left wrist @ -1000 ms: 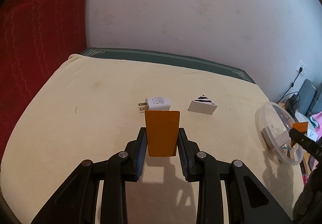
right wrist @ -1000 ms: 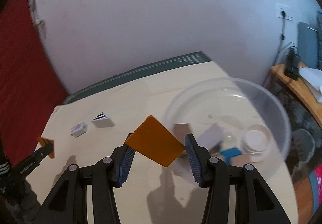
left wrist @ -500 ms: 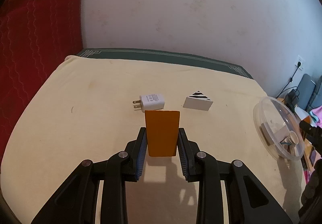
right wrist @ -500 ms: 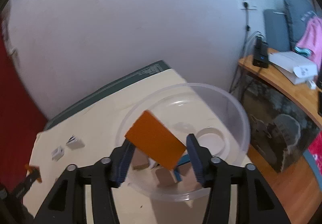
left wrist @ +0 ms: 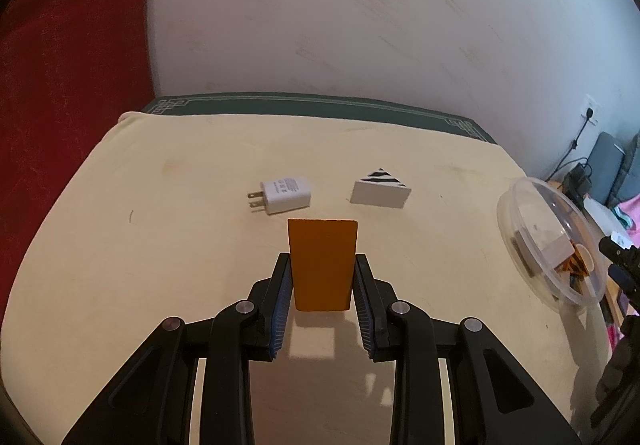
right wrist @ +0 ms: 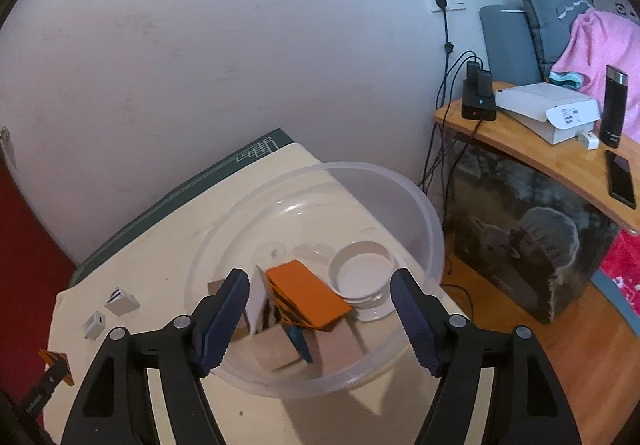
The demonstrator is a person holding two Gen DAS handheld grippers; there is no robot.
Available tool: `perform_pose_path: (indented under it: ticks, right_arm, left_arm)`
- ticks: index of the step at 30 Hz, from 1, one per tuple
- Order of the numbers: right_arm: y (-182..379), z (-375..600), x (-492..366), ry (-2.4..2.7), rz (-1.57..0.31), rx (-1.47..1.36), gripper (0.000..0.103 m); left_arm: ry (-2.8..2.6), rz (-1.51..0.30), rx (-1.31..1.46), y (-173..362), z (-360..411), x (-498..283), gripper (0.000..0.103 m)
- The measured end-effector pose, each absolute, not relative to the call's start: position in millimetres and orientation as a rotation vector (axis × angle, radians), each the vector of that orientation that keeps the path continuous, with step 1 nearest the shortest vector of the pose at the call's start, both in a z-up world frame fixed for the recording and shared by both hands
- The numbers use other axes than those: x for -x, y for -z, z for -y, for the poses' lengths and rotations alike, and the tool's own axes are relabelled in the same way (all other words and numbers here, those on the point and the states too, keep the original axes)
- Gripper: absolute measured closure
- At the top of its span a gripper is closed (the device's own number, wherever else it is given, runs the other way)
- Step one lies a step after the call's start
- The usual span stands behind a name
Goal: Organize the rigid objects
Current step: 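Carry the orange wedge into the clear bowl and open the right gripper, then lower the orange block into the clear bowl and open the left gripper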
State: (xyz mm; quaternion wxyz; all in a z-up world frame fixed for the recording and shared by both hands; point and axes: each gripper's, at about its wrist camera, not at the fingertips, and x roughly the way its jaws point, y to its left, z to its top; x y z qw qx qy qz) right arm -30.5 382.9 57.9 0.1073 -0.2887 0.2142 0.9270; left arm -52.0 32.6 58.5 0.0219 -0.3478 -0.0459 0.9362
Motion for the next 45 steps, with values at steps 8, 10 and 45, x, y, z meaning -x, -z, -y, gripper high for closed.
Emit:
perform_pose_path:
  ticks: [8,10,45]
  right_arm:
    - [-48,-383,29,-2.691,-0.483,0.927,0.026]
    - [-47,-380,34,-2.675,-0.414,0.957,0.026]
    - [-53,-411,25,-2.638,-0.538,0.726,0.024]
  left_arm:
    - [-2.872,0.103,1.074,-58,-45,49,0.073]
    - [-2.867,0.096,1.073,-60,-47,49,0.073]
    - [-2.590,-0.152,0.945,-90,-205,76,0.072]
